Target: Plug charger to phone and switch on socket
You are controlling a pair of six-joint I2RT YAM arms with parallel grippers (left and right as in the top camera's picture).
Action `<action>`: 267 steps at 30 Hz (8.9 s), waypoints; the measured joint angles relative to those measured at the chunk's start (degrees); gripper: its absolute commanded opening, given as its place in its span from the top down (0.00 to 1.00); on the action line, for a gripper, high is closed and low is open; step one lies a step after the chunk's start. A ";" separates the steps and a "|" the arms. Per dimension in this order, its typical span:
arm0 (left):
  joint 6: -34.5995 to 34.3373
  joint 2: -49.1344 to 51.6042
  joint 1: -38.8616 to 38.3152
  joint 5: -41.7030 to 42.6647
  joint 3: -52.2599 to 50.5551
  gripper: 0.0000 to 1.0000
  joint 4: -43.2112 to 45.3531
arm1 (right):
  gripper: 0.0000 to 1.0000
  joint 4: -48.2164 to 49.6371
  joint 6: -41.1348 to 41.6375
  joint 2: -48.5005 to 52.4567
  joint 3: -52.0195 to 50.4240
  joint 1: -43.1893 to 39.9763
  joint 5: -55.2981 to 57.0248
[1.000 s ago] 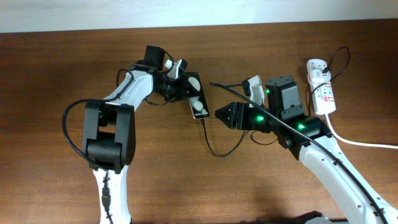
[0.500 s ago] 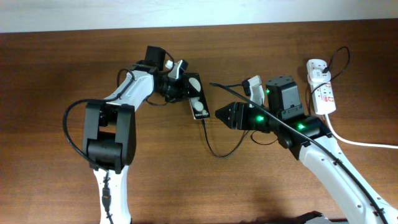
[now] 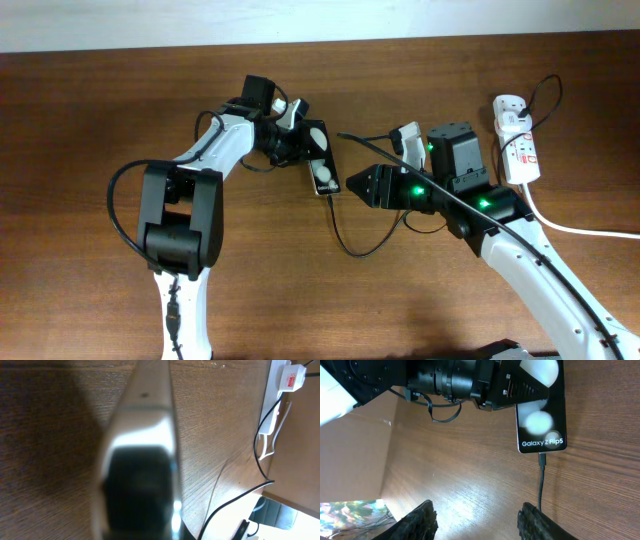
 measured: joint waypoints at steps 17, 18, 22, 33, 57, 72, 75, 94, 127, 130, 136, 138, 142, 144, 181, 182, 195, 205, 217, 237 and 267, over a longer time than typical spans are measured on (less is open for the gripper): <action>-2.54 0.00 0.00 -1.03 0.00 1.00 -2.62 | 0.44 -0.52 0.02 0.00 0.00 0.00 0.24; -2.82 0.00 0.00 -1.05 0.00 1.00 -2.64 | 0.44 -0.61 -0.02 0.00 0.00 0.00 0.24; -4.96 0.00 0.00 -1.57 0.00 0.99 -3.72 | 0.44 -0.63 0.00 0.00 0.00 0.00 0.24; -8.61 0.00 0.00 -2.10 0.00 1.00 -5.03 | 0.44 -0.70 0.00 0.00 0.00 0.00 0.24; -12.83 0.00 0.00 -0.13 0.00 0.92 -6.56 | 0.43 -1.03 0.00 0.00 0.00 0.00 0.24; -12.85 0.00 0.00 -0.33 0.00 0.87 -6.56 | 0.43 -1.03 -0.04 0.00 0.00 0.00 0.24; -12.85 0.00 0.00 -0.37 0.00 0.86 -6.56 | 0.43 -1.03 -0.04 0.00 0.00 0.00 0.24; -12.90 0.00 0.00 -0.81 0.00 0.63 -6.56 | 0.43 -1.03 0.00 0.00 0.00 0.00 0.24; -13.70 -0.22 -0.13 -23.63 5.33 0.39 -22.82 | 0.43 -1.11 -0.04 0.00 0.00 0.00 0.31; -13.68 -0.22 -0.13 -29.14 8.02 0.39 -26.64 | 0.43 -1.44 -0.02 0.00 0.00 0.00 0.42; -12.04 -0.15 -0.13 -36.63 20.90 0.43 -35.98 | 0.47 -1.84 -0.85 0.00 0.00 0.00 0.42; -10.58 -0.15 -0.11 -37.66 26.99 0.44 -39.65 | 0.47 -1.95 -1.29 0.00 0.00 -0.02 0.44; -7.82 -0.17 0.13 -38.49 38.12 0.45 -44.22 | 0.47 -6.10 -2.14 0.00 1.27 -1.11 2.03; -5.86 -0.59 0.37 -38.80 44.54 0.44 -46.23 | 0.49 -10.23 -3.54 -0.02 3.50 -3.50 3.43; -0.50 -18.01 3.87 -43.45 57.44 0.01 -53.44 | 0.96 -10.80 -12.33 16.57 22.84 -57.33 3.28; -0.52 -18.01 3.87 -43.45 57.44 0.01 -53.44 | 0.96 -9.75 -12.13 17.84 22.84 -57.33 3.13; -0.52 -18.01 3.87 -43.43 57.44 0.01 -53.46 | 0.96 2.12 -9.97 30.64 22.84 -56.92 2.93; -0.52 -18.01 3.87 -43.45 57.44 0.01 -53.44 | 0.96 4.85 -9.88 35.10 22.84 -52.85 5.33; -0.50 -18.01 3.87 -43.43 57.44 0.01 -53.44 | 0.96 9.09 -9.84 39.80 22.84 -50.34 9.22; -0.52 -18.01 3.87 -43.45 57.44 0.01 -53.44 | 0.96 15.30 -5.46 46.07 22.84 -46.86 11.17; -0.50 -18.01 3.87 -43.43 57.44 0.01 -53.44 | 0.96 9.90 -3.80 46.10 24.44 -47.12 10.64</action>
